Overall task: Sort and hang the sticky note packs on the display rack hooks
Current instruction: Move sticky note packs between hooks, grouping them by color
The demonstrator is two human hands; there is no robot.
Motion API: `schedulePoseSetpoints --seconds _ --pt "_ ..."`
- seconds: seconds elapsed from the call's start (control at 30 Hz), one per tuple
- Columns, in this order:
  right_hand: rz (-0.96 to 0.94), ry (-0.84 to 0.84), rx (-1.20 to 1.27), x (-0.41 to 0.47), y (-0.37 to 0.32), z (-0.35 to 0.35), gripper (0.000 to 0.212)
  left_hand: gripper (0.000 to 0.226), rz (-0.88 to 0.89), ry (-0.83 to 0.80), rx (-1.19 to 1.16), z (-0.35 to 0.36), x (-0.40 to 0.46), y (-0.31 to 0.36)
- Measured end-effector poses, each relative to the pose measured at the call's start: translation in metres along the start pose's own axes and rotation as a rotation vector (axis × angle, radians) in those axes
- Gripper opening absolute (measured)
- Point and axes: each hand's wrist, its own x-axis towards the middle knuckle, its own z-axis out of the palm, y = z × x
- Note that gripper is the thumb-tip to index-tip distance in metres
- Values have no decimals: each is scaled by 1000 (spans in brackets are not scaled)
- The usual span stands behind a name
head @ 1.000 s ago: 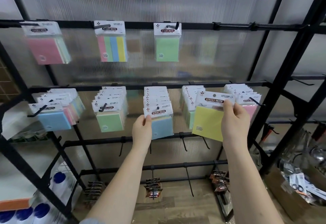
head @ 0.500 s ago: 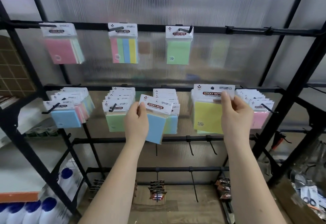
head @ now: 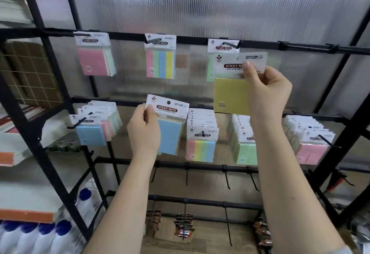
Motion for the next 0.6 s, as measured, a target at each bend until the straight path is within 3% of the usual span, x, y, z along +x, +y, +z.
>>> schedulePoseSetpoints --seconds 0.37,0.6 --pt "-5 166 57 8 -4 -28 23 38 129 -24 -66 12 4 33" --pt "-57 214 68 45 -1 -78 28 34 117 96 -58 55 -28 54"
